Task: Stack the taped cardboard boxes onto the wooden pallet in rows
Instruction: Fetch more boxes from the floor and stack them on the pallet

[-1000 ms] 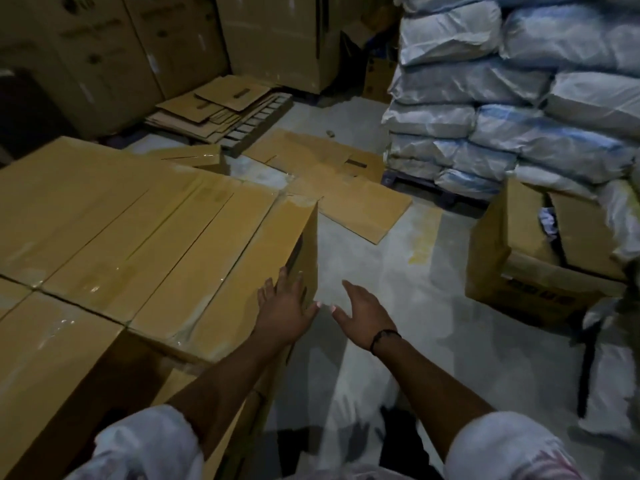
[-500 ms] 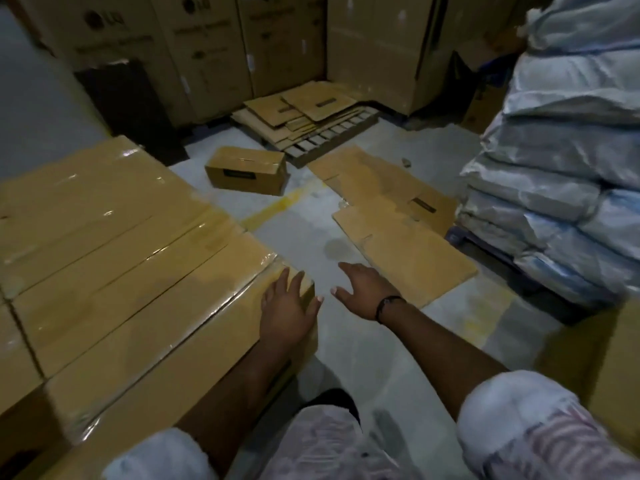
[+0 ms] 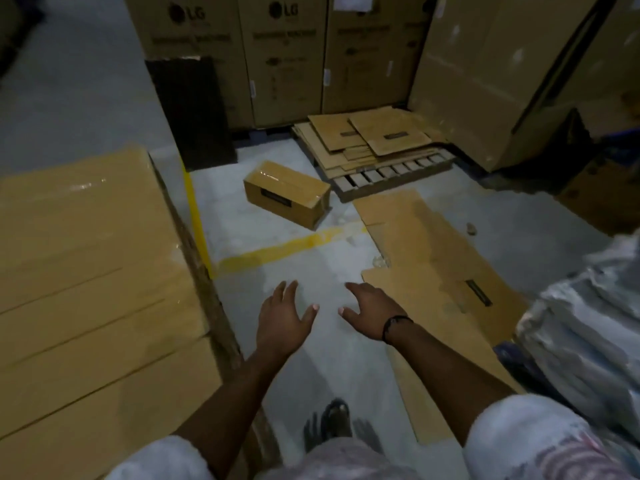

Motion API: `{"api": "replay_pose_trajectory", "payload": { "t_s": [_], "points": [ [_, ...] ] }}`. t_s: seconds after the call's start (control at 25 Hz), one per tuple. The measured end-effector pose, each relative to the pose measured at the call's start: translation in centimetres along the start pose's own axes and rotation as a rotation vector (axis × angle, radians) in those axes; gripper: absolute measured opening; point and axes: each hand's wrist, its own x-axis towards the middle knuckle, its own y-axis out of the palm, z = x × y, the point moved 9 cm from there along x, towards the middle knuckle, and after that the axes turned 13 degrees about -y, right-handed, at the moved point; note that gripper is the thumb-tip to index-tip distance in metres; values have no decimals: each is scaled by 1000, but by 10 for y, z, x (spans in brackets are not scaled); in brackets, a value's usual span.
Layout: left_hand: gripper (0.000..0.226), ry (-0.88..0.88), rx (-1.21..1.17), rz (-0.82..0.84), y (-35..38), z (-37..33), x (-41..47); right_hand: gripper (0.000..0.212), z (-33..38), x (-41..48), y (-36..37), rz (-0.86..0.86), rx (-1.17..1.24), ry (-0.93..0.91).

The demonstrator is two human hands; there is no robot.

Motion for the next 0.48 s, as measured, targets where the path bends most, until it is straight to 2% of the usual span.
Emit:
{"api": "replay_pose_trajectory", "payload": {
  "t_s": [0.16,0.48],
  "points": [
    [79,-43,13,-1,4,-65,97,71,-70,99,-73,-49,36,6],
    [83,-226,93,12,42,-128,287,70,-213,296,-132,3,133,-41]
  ]
}}
